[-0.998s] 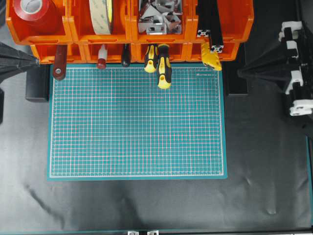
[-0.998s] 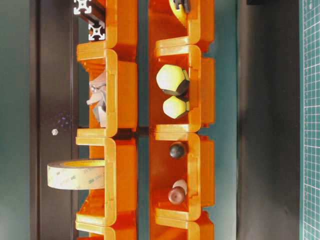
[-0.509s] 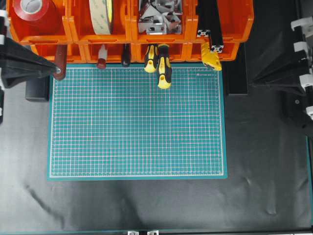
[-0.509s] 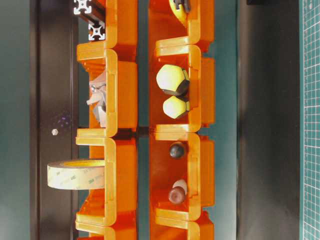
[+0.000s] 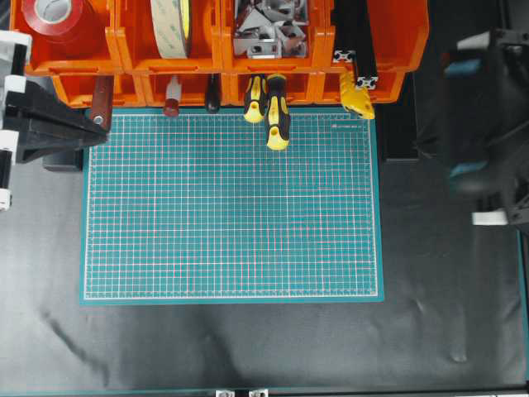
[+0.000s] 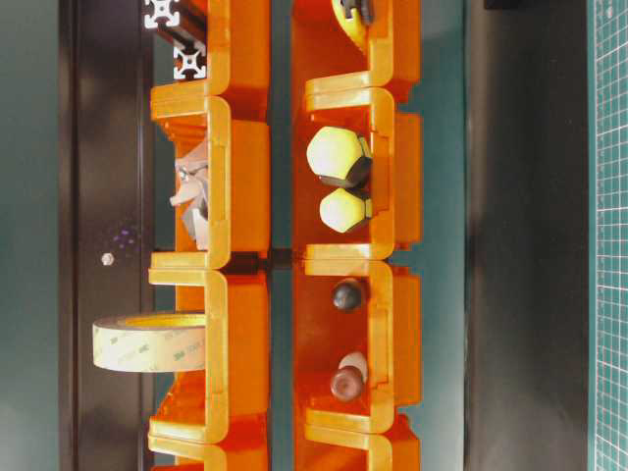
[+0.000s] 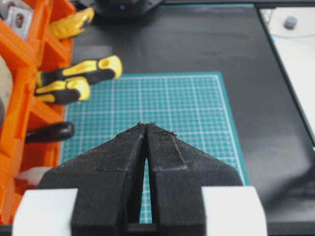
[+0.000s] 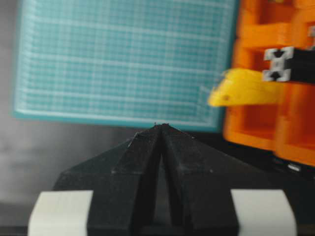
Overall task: Pick frame from container rack with right arm.
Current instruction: 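Move the open right gripper to the black extrusion in the rack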
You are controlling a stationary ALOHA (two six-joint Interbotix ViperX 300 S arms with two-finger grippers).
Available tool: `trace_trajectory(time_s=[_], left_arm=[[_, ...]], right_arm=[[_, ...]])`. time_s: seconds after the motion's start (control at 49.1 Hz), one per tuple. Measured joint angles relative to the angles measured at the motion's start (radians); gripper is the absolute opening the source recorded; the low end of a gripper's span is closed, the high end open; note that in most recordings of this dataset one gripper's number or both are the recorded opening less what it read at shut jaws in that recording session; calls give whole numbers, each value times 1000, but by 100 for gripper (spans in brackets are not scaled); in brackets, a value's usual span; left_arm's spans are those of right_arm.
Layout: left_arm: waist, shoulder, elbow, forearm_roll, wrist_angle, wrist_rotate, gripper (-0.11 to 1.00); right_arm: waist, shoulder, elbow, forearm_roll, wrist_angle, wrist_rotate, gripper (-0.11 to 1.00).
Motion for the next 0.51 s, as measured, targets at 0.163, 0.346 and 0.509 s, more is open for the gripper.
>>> trace_trajectory(time_s=[0.163, 0.346, 0.509], left_arm=[[-15, -2, 0, 0, 3, -29, 0], [-23, -9, 0, 0, 3, -46, 0], [-25, -9, 0, 0, 3, -51, 0]], right_arm=[[138, 94, -29, -285, 123, 97, -1], [302, 187, 43, -603, 241, 183, -1], [402, 238, 63, -769, 347, 232, -1]])
